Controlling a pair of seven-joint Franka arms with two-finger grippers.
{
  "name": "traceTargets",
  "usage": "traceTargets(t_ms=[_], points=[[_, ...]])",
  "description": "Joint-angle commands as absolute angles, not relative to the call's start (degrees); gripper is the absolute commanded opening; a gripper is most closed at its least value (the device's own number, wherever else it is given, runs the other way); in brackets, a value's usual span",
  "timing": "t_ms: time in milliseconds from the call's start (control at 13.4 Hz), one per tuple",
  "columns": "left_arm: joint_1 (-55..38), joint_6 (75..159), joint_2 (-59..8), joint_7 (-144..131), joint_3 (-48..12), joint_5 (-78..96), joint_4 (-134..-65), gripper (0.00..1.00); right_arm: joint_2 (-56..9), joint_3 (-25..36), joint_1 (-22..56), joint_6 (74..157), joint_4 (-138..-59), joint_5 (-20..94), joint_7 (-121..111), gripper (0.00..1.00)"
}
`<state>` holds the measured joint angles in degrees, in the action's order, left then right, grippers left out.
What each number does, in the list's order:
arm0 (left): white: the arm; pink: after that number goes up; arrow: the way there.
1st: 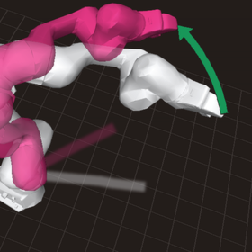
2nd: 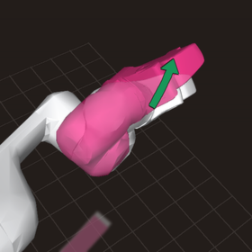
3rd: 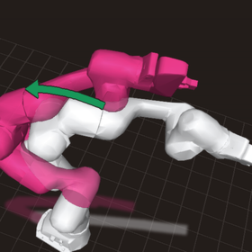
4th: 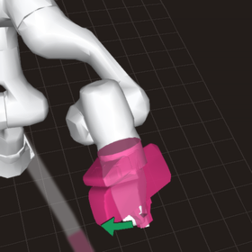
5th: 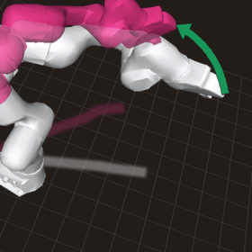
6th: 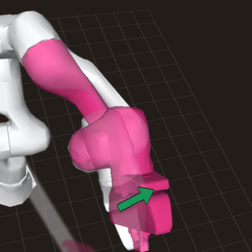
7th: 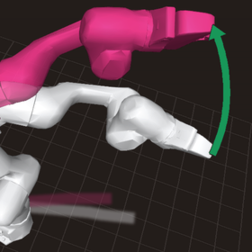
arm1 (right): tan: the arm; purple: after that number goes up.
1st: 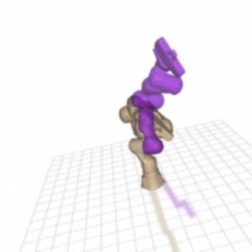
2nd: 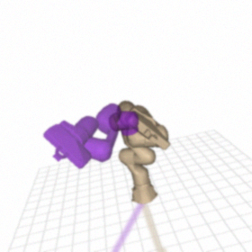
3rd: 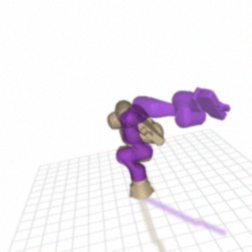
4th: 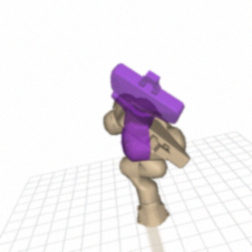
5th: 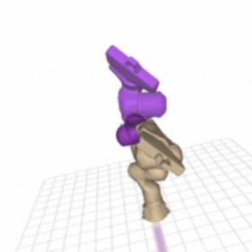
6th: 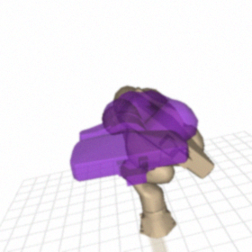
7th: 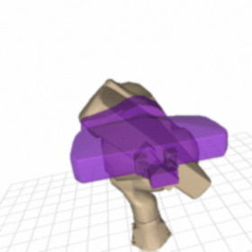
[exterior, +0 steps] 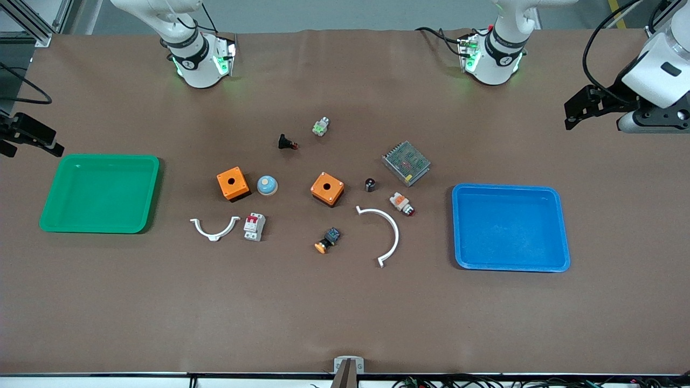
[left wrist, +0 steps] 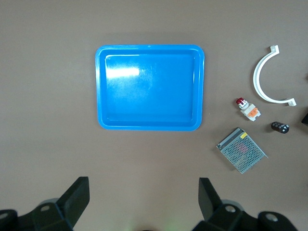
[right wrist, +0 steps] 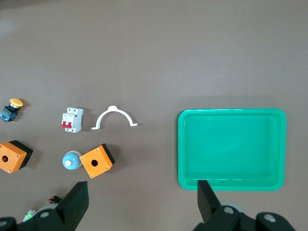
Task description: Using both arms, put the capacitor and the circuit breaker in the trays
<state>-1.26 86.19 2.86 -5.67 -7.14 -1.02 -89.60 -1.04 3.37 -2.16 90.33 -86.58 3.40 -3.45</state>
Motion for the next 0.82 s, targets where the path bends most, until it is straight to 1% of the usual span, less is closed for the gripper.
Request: traceTargets(t_ms=[0, 149, 299, 448, 597, 746], points=[[-0.9, 85.1, 2.9, -4.3, -7.0, 0.1, -88.6, 1.00, -1.8, 2.5, -2.9, 89.8, -85.0, 2.4, -3.9, 1.00], [-0.9, 85.1, 2.8, -4.3, -7.0, 0.1, -88.5, 1.00, -1.8, 2.5, -3.0, 90.2, -85.0, 2.5, -3.4, 1.00], [-1.8, 85.2, 0.5, -5.2, -7.2, -0.2, -88.1, 1.00, -1.8, 2.5, -3.0, 90.9, -84.5, 3.0, -3.4, 1.00], [-3.4, 85.2, -5.3, -5.4, -7.6, -0.8, -83.8, 1.00, -1.8, 2.5, -3.0, 90.9, -84.2, 3.2, -3.7, 1.00], [-5.0, 86.4, -8.4, -7.8, -8.2, -0.3, -83.8, 1.00, -1.8, 2.5, -3.1, 90.3, -84.2, 3.3, -3.8, 1.00], [-8.6, 88.6, -11.9, -12.0, -8.3, -0.4, -84.1, 1.00, -2.2, 2.4, -2.7, 89.7, -84.4, 3.3, -3.8, 1.00]])
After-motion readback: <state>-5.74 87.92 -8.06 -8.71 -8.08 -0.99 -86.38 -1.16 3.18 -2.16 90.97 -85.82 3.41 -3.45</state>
